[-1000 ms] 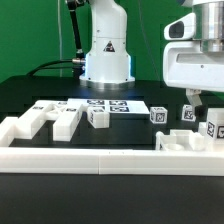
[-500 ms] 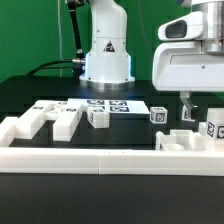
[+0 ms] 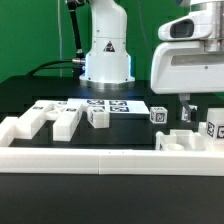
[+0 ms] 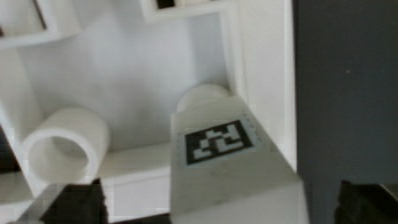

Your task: Assemble chair

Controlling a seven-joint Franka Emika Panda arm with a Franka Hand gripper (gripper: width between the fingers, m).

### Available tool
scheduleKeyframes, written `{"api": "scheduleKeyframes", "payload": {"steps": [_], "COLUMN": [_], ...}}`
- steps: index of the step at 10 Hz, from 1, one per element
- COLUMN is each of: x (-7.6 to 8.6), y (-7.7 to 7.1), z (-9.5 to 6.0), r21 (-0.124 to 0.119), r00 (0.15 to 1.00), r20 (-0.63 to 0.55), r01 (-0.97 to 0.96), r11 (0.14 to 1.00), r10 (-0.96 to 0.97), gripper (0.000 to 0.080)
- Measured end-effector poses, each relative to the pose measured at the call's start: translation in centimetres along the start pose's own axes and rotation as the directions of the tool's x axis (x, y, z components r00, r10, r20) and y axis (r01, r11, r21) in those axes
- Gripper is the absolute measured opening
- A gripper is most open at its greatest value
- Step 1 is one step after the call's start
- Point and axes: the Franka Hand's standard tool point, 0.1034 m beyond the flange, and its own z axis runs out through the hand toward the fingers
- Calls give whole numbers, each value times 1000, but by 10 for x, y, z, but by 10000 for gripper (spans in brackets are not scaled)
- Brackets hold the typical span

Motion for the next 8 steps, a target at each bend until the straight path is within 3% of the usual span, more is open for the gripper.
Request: {"api": "scheduleKeyframes", "payload": {"steps": [2,3,4,5,8], "x": [0,0,0,0,0], "y": [-1,0,0,0,0], "z": [0,0,0,0,0], "r21": [0,0,1,1,1], "r00": [1000,1000,1000,1000,980], "r20": [1,1,1,0,1], "r01": [16,14,0,-16,-197], "r11": [1000,1000,1000,1000,980], "r10": [-16,-14,0,16,197], "gripper": [639,475,475,293,289]}}
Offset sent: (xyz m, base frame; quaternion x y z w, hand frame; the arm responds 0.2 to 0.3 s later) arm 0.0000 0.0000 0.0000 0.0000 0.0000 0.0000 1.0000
